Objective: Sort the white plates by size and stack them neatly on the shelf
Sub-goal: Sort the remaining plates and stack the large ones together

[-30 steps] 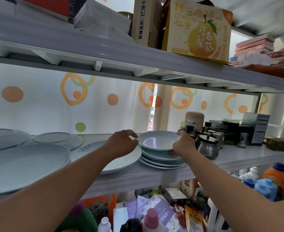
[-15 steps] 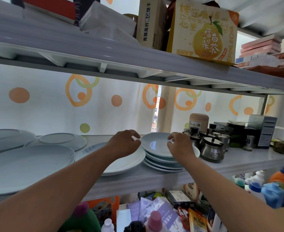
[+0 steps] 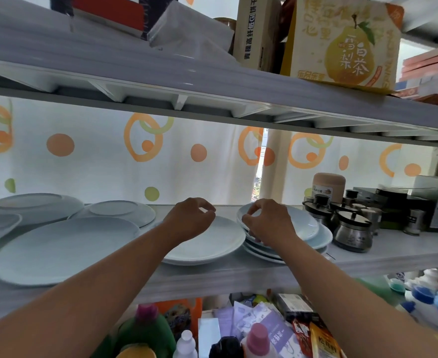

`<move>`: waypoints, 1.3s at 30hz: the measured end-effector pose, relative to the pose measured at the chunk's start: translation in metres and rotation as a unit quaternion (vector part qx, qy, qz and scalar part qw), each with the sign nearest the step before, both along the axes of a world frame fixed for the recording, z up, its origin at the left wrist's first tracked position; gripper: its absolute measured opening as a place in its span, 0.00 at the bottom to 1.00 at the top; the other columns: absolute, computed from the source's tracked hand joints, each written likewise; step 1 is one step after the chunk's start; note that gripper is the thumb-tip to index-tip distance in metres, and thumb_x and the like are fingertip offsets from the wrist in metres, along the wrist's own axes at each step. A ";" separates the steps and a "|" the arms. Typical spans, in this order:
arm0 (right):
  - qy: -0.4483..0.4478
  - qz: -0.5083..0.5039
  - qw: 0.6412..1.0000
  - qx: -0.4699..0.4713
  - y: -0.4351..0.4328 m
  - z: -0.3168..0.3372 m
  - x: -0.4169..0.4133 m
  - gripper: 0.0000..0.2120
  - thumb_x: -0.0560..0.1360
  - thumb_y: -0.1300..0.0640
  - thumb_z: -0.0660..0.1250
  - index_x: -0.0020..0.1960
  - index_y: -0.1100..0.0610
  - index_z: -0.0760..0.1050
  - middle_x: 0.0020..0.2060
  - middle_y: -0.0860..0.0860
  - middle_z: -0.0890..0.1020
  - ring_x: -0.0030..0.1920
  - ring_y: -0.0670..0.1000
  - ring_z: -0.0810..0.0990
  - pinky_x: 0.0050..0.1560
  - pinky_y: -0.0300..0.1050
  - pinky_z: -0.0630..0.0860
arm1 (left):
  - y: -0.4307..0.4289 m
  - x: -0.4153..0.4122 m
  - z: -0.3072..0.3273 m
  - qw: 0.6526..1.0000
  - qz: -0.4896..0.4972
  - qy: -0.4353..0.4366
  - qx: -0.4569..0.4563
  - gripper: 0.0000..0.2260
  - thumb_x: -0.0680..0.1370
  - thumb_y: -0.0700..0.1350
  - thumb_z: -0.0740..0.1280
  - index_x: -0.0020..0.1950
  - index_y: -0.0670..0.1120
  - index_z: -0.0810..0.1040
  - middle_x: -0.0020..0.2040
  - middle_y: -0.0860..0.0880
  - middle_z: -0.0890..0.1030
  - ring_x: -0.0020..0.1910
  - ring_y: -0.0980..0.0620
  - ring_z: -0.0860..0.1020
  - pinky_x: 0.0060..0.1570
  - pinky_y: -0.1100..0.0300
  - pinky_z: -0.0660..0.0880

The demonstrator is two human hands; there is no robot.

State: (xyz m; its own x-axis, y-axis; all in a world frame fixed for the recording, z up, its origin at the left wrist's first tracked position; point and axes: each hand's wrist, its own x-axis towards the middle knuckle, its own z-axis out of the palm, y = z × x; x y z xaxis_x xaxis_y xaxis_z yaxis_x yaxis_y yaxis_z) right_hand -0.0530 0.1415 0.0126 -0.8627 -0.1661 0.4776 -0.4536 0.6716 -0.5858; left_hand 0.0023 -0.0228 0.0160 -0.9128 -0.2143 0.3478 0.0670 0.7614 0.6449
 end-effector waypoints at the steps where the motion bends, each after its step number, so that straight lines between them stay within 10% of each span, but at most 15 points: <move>1: -0.023 0.018 0.999 0.012 -0.001 -0.001 0.004 0.06 0.72 0.56 0.65 0.46 0.58 0.76 0.34 0.55 0.83 0.35 0.54 0.82 0.39 0.46 0.81 | -0.002 0.002 0.000 1.000 0.007 0.007 0.009 0.11 0.76 0.46 0.61 0.54 0.49 0.80 0.48 0.49 0.81 0.49 0.48 0.78 0.51 0.56 0.74; 5: -0.135 0.064 0.988 0.040 -0.005 -0.012 0.017 0.09 0.73 0.57 0.63 0.53 0.59 0.72 0.30 0.56 0.81 0.26 0.51 0.78 0.26 0.40 0.76 | -0.011 0.012 -0.002 0.998 0.041 0.050 0.011 0.10 0.76 0.45 0.61 0.51 0.49 0.81 0.44 0.49 0.81 0.45 0.49 0.77 0.47 0.58 0.73; 16: -0.351 0.133 0.890 -0.260 -0.022 -0.027 0.026 0.06 0.74 0.71 0.60 0.49 0.65 0.72 0.38 0.60 0.76 0.32 0.56 0.80 0.25 0.41 0.80 | -0.038 0.034 -0.010 0.993 0.093 0.068 0.013 0.08 0.75 0.47 0.62 0.49 0.55 0.80 0.43 0.53 0.82 0.45 0.53 0.78 0.47 0.60 0.71; 39: -0.256 0.109 0.917 -0.285 -0.040 -0.009 0.033 0.11 0.78 0.68 0.51 0.52 0.64 0.71 0.30 0.62 0.78 0.26 0.55 0.79 0.28 0.44 0.81 | -0.054 0.048 -0.026 0.975 0.160 0.147 0.034 0.08 0.77 0.47 0.63 0.54 0.51 0.79 0.52 0.53 0.79 0.49 0.55 0.74 0.50 0.61 0.67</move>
